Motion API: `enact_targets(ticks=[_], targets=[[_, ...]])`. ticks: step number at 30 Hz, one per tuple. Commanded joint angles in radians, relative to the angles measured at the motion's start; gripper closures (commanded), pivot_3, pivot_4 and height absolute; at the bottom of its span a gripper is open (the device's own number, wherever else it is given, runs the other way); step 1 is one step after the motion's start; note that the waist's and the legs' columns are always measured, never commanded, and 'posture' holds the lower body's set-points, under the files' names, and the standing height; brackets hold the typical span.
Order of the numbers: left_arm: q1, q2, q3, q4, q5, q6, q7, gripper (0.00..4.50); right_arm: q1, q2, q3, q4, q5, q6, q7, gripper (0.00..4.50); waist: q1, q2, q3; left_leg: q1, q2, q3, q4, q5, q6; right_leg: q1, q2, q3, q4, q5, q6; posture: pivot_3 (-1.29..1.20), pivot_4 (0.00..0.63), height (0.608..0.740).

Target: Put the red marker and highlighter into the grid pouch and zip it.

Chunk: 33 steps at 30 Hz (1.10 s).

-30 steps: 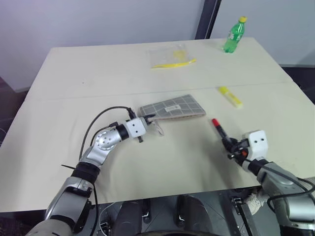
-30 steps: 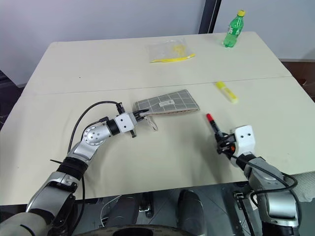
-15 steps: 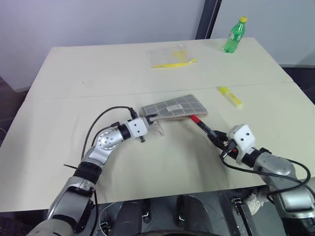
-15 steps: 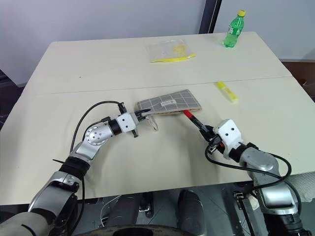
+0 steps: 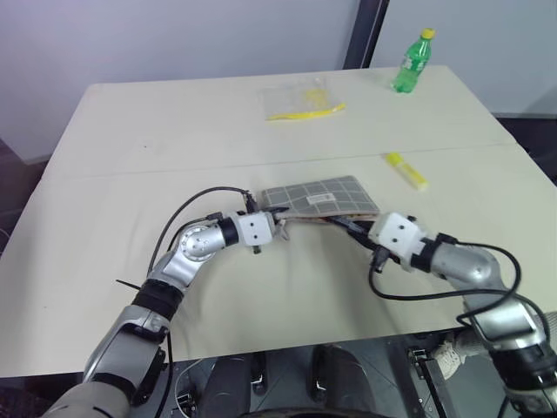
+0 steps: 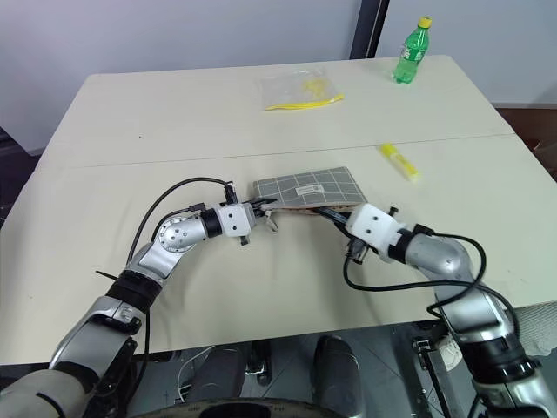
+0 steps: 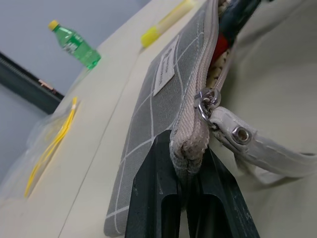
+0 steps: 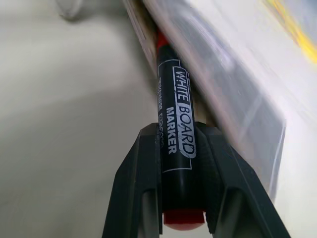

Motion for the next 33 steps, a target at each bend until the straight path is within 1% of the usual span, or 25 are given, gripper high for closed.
enact_targets(ticks=[1,4,7,11,12,13,15,16,17,18,22,24,26,29,30,32,33], targets=[[-0.035,-0.01,0.008,-0.051,-0.044,0.004,-0.027,4.5,-0.093,-0.005,0.048,0.036,-0.063,-0.128,0.018,4.05,0.001,0.0,0.0,0.0,0.0,0.0,0.0,0.0,0.0,0.0,0.0,0.0,0.0,0.0,0.0,0.0,0.15,0.74],[-0.031,-0.023,0.022,-0.066,-0.104,0.041,-0.065,4.5,-0.126,-0.004,0.08,0.079,-0.091,-0.212,0.03,4.05,0.002,0.0,0.0,0.0,0.0,0.0,0.0,0.0,0.0,0.0,0.0,0.0,0.0,0.0,0.001,0.0,0.15,0.74],[-0.015,-0.019,0.036,-0.092,-0.155,0.066,-0.102,4.5,-0.143,-0.014,0.123,0.125,-0.184,-0.318,0.008,4.05,-0.001,0.0,0.0,-0.001,0.0,0.001,0.0,0.001,0.002,0.003,0.0,0.0,0.0,0.001,0.001,0.0,0.15,0.74],[0.003,-0.021,0.059,-0.109,-0.195,0.113,-0.119,4.5,-0.145,-0.012,0.126,0.178,-0.236,-0.435,-0.028,4.05,0.0,0.0,0.0,-0.001,0.0,0.002,0.0,0.003,0.0,0.002,0.0,0.0,0.002,0.001,0.002,0.0,0.15,0.74],[0.006,-0.019,0.064,-0.104,-0.198,0.12,-0.119,4.5,-0.138,-0.016,0.118,0.19,-0.235,-0.454,-0.031,2.96,0.0,-0.001,0.0,-0.001,0.0,0.002,0.0,0.003,0.0,0.002,0.001,0.0,0.002,0.001,0.002,0.0,0.15,0.74],[0.01,-0.017,0.068,-0.101,-0.202,0.124,-0.119,4.5,-0.133,-0.024,0.111,0.2,-0.246,-0.478,-0.041,2.55,0.0,-0.001,0.0,-0.001,0.0,0.001,0.0,0.003,0.001,0.003,0.001,0.0,0.002,0.001,0.001,0.0,0.15,0.74],[0.021,-0.013,0.077,-0.103,-0.215,0.13,-0.124,4.5,-0.12,-0.034,0.087,0.209,-0.245,-0.509,-0.058,1.57,0.0,-0.001,0.0,-0.001,0.0,0.001,0.0,0.003,0.001,0.003,0.001,0.0,0.002,0.001,0.001,0.0,0.15,0.74],[0.024,-0.012,0.08,-0.106,-0.218,0.131,-0.127,4.5,-0.116,-0.039,0.079,0.21,-0.244,-0.521,-0.062,1.0,0.0,-0.001,0.0,-0.001,0.0,0.001,0.0,0.003,0.001,0.003,0.001,0.0,0.002,0.001,0.001,0.0,0.15,0.74],[0.029,-0.01,0.082,-0.107,-0.22,0.131,-0.129,4.5,-0.107,-0.049,0.067,0.208,-0.245,-0.536,-0.07,0.59,0.0,-0.001,0.0,-0.001,0.0,0.001,0.0,0.003,0.001,0.003,0.001,0.0,0.002,0.001,0.001,0.0,0.15,0.74],[0.032,-0.009,0.083,-0.107,-0.222,0.131,-0.131,4.5,-0.1,-0.055,0.057,0.207,-0.245,-0.547,-0.076,0.04,0.0,-0.001,0.0,-0.001,0.0,0.001,0.0,0.003,0.001,0.003,0.001,0.0,0.002,0.001,0.001,0.0,0.15,0.74],[0.04,-0.007,0.087,-0.109,-0.229,0.136,-0.133,4.5,-0.046,-0.076,0.022,0.182,-0.236,-0.573,-0.093,0.04,0.0,-0.001,0.0,-0.001,0.0,0.001,0.0,0.003,0.0,0.003,0.001,0.0,0.002,0.001,0.001,0.0,0.15,0.74],[0.039,-0.004,0.087,-0.109,-0.226,0.136,-0.131,4.5,-0.006,-0.065,-0.034,0.139,-0.157,-0.528,-0.087,0.04,0.001,-0.001,0.0,-0.001,0.0,0.001,0.0,0.003,0.0,0.003,0.001,0.0,0.002,0.001,0.001,0.0,0.15,0.74],[0.039,-0.001,0.088,-0.109,-0.224,0.137,-0.129,4.5,0.039,-0.054,-0.085,0.089,-0.057,-0.485,-0.069,0.04,0.001,-0.001,0.0,-0.001,0.0,0.001,0.0,0.003,0.0,0.003,0.001,0.0,0.002,0.001,0.001,0.0,0.15,0.74],[0.036,0.006,0.087,-0.099,-0.203,0.127,-0.112,4.5,0.113,-0.022,-0.202,0.001,0.196,-0.337,-0.042,0.04,0.002,-0.001,0.0,0.0,0.0,0.001,0.0,0.003,0.001,0.004,0.001,0.0,0.002,0.001,0.001,0.0,0.15,0.74],[0.035,0.008,0.087,-0.096,-0.199,0.124,-0.108,4.5,0.126,-0.015,-0.228,-0.018,0.249,-0.295,-0.036,0.04,0.001,-0.001,0.0,0.0,0.0,0.0,0.0,0.003,0.001,0.004,0.001,0.0,0.002,0.001,0.001,0.0,0.15,0.74],[0.034,0.009,0.091,-0.092,-0.2,0.127,-0.099,4.5,0.124,0.022,-0.307,-0.024,0.351,-0.14,-0.097,0.04,0.001,-0.001,0.0,0.0,0.0,0.0,0.001,0.003,0.001,0.005,0.001,0.0,0.002,0.001,0.001,0.0,0.15,0.74],[0.036,0.01,0.092,-0.089,-0.198,0.126,-0.095,4.5,0.12,0.041,-0.341,-0.013,0.372,-0.096,-0.132,0.04,0.001,-0.001,0.0,0.0,0.0,0.0,0.001,0.002,0.001,0.005,0.001,0.0,0.002,0.001,0.001,0.0,0.15,0.74]])
